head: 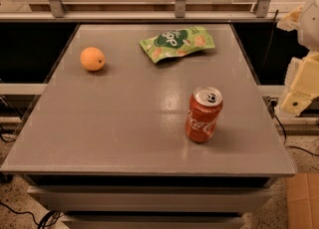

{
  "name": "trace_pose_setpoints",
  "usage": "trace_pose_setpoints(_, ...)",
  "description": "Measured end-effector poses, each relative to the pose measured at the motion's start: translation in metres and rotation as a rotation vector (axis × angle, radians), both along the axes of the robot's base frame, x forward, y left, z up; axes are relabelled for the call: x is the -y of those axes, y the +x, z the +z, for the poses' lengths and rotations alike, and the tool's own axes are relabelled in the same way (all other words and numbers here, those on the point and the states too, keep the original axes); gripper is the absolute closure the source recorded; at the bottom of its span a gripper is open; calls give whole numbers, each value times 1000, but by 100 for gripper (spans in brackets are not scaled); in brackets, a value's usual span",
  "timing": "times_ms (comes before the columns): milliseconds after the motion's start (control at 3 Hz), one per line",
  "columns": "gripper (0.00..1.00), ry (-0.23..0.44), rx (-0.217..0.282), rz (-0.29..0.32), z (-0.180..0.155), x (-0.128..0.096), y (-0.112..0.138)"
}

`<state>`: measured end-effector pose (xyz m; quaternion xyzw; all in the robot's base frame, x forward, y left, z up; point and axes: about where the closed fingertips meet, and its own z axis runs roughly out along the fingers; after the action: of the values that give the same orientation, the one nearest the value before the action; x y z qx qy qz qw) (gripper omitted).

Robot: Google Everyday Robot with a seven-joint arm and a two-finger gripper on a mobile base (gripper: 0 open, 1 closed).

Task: Move coke can near green rice chip bag

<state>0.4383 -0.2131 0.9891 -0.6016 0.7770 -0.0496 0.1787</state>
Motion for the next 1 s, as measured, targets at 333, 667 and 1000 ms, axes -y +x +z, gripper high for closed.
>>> trace_pose_setpoints(333, 0, 0, 0, 0, 0, 0, 0)
trace_pose_setpoints(667, 0, 74, -33, 40, -5, -6, -3)
trace_pose_setpoints(1000, 0, 209, -102, 129, -19, -19, -10)
